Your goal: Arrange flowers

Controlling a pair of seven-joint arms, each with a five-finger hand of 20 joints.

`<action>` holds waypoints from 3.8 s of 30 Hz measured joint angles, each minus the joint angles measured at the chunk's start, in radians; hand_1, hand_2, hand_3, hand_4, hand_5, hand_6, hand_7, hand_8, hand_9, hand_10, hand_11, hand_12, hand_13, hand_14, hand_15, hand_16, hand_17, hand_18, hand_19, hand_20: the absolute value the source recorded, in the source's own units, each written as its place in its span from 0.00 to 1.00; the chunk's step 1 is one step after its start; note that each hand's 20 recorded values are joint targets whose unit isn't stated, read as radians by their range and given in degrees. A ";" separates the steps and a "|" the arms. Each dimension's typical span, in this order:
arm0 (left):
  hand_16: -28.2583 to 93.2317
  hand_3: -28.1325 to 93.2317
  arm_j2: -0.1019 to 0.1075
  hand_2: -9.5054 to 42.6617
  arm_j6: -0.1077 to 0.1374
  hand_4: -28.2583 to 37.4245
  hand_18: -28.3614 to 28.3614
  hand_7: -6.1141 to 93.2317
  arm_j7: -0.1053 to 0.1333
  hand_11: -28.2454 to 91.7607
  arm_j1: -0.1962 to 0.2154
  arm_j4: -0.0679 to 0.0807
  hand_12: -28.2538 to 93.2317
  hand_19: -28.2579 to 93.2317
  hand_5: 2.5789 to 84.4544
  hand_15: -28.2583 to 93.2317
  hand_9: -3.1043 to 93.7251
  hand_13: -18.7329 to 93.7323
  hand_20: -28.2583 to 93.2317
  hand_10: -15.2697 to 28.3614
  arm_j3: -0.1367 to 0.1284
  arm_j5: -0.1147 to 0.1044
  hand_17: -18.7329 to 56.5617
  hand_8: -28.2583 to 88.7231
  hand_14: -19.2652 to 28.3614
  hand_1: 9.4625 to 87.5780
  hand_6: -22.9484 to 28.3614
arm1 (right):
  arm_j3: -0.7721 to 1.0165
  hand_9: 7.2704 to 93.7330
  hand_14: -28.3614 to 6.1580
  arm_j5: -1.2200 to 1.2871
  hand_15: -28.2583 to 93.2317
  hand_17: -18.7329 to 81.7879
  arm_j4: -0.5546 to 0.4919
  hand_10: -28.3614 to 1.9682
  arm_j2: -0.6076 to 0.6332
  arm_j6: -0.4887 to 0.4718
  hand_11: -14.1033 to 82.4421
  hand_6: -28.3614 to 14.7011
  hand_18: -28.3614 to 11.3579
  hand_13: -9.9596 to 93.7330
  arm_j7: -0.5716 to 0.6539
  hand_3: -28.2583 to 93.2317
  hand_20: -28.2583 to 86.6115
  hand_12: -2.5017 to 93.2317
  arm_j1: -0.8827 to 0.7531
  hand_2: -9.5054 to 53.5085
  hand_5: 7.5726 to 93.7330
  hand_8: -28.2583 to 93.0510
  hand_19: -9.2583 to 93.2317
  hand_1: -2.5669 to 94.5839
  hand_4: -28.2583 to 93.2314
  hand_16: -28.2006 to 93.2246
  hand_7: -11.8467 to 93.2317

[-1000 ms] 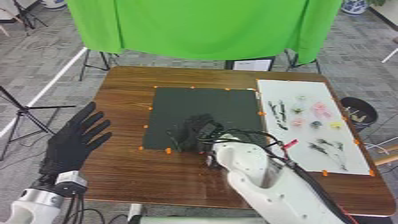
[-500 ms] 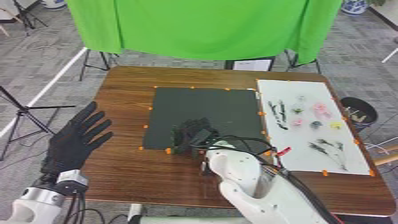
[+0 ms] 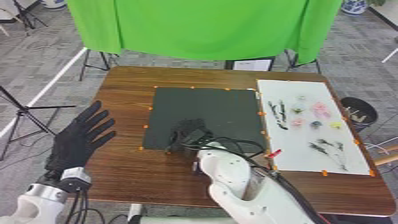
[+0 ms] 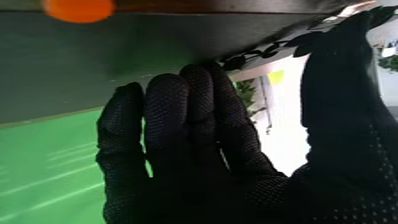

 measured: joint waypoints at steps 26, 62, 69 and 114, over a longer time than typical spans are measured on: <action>0.28 0.80 -0.026 0.00 0.003 0.00 0.86 0.23 0.012 0.34 0.061 -0.021 0.40 0.49 0.26 0.39 0.24 0.29 0.31 0.57 -0.038 0.002 0.10 0.16 0.69 0.20 0.50 | 0.179 0.33 0.43 0.117 0.92 0.36 -0.176 0.45 0.212 0.025 0.68 0.47 0.20 0.45 -0.041 0.98 0.73 0.38 -0.014 0.00 0.37 0.13 0.84 0.24 0.00 0.50 0.38; 0.28 0.80 -0.034 0.00 0.006 0.00 0.86 0.23 0.017 0.34 0.094 -0.032 0.40 0.49 0.26 0.39 0.24 0.29 0.31 0.57 -0.061 0.005 0.10 0.16 0.69 0.20 0.50 | 1.042 0.44 0.37 0.358 0.92 0.39 -0.432 0.41 0.590 -0.269 0.74 0.50 0.17 0.52 0.353 0.91 0.73 0.45 -0.677 0.00 0.48 0.13 0.88 0.21 0.00 0.52 0.43; 0.28 0.80 -0.043 0.00 0.006 0.00 0.86 0.23 0.016 0.34 0.096 -0.035 0.40 0.49 0.26 0.39 0.24 0.29 0.31 0.58 -0.062 0.005 0.10 0.16 0.69 0.20 0.50 | 1.031 0.46 0.38 0.332 0.92 0.39 -0.394 0.43 0.584 -0.284 0.75 0.52 0.17 0.53 0.371 0.93 0.73 0.44 -0.678 0.00 0.49 0.13 0.88 0.22 0.00 0.51 0.45; 0.28 0.80 -0.051 0.02 0.013 0.00 0.86 0.23 0.016 0.34 0.102 -0.036 0.40 0.49 0.26 0.39 0.24 0.29 0.31 0.58 -0.061 0.004 0.10 0.16 0.69 0.19 0.50 | 1.020 0.48 0.39 0.306 0.94 0.42 -0.393 0.42 0.577 -0.224 0.78 0.50 0.15 0.58 0.380 0.96 0.74 0.51 -0.677 0.00 0.50 0.12 0.92 0.25 0.00 0.55 0.51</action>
